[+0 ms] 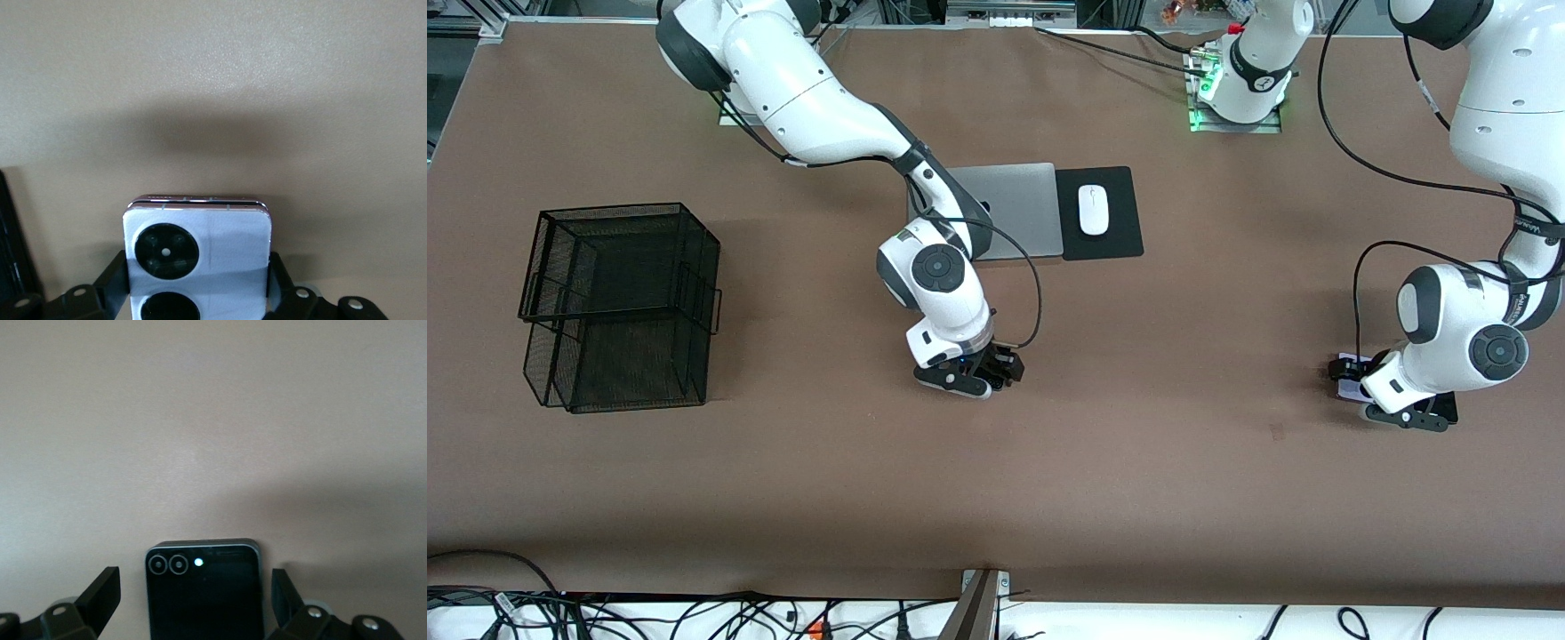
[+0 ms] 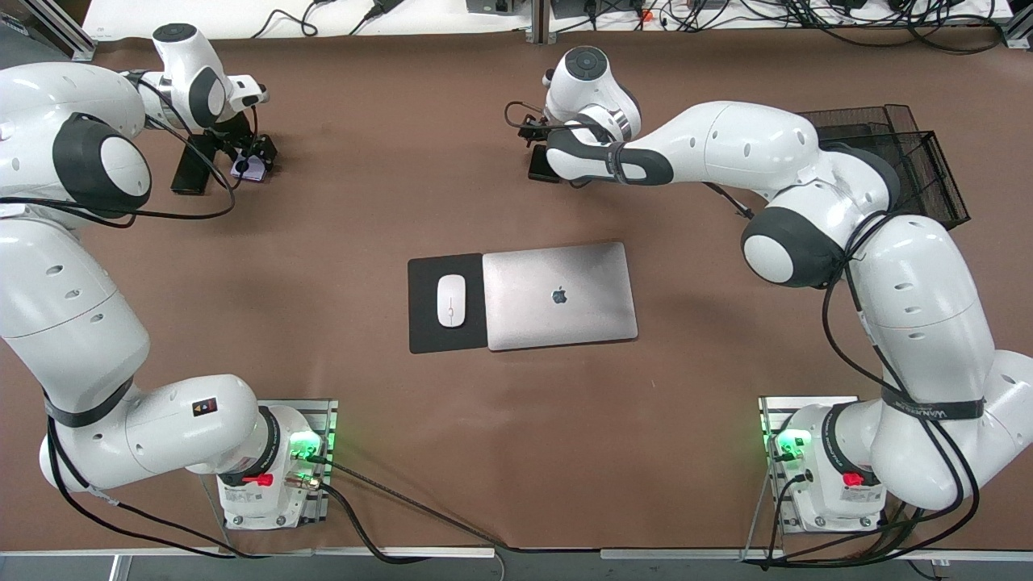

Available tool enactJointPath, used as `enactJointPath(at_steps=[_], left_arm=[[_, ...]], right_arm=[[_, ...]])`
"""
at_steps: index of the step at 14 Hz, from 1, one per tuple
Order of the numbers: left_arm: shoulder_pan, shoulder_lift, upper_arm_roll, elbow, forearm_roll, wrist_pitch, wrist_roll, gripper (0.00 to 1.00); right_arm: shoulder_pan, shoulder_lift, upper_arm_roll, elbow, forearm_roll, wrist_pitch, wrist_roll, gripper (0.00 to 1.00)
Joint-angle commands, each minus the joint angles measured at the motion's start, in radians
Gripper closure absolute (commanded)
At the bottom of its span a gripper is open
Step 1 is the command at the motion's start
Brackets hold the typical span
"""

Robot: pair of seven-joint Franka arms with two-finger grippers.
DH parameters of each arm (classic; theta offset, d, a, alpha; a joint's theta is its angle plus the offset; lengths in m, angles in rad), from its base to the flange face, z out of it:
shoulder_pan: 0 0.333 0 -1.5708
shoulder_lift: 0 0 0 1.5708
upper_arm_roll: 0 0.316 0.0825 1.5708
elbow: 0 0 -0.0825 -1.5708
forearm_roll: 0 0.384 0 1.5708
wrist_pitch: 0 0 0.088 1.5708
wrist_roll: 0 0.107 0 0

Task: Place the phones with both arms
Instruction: 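Grasp the black flip phone with the right gripper and lift it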

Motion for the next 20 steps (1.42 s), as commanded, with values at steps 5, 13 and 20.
enactJointPath(at_steps=[5,13,20], left_arm=[[-0.007,-0.022,-0.004,0.013,0.019,-0.022,0.003,0.55],[-0.043,-0.022,-0.009,0.127,0.019,-0.183,-0.002,0.55],[-0.069,-0.022,-0.002,0.130,0.019,-0.184,-0.008,0.55]], right_arm=[[0.003,0.014,-0.001,0.033,0.018,-0.060,-0.012,0.00],[0.008,0.024,-0.001,0.031,0.019,-0.024,-0.035,0.00],[0.014,0.030,-0.001,0.028,0.025,-0.015,-0.033,0.00]])
